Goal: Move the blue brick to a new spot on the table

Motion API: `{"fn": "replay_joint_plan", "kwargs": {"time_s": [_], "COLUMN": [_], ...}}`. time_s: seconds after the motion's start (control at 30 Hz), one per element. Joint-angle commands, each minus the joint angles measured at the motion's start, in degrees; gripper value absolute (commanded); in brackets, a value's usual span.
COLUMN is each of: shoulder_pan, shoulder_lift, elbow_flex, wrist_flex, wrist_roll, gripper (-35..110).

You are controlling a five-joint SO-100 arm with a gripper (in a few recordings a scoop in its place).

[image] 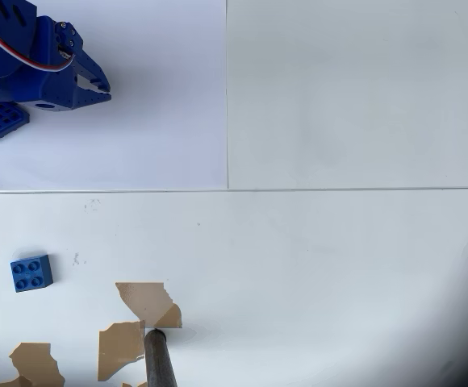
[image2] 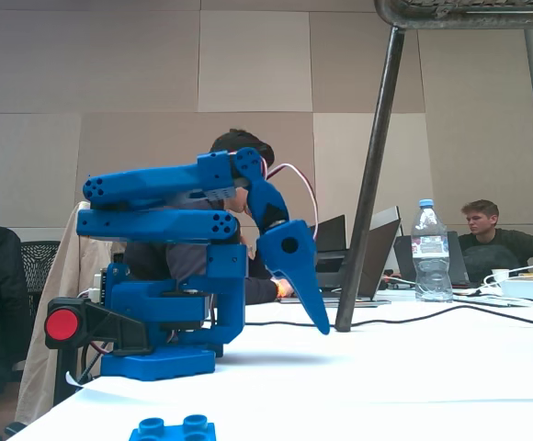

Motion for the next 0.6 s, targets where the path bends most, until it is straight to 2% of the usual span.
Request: {"fn": "replay_joint_plan", "kwargs": {"time_s": [0.0, 0.57], "shoulder_pan": [1.3, 1.6], "shoulder_lift": [5.7, 5.7], "elbow_flex": [4.0, 10.2], "wrist_flex": [1.2, -3.3], "wrist_roll": [-1.2, -3.7], "gripper": [0, 0]}}
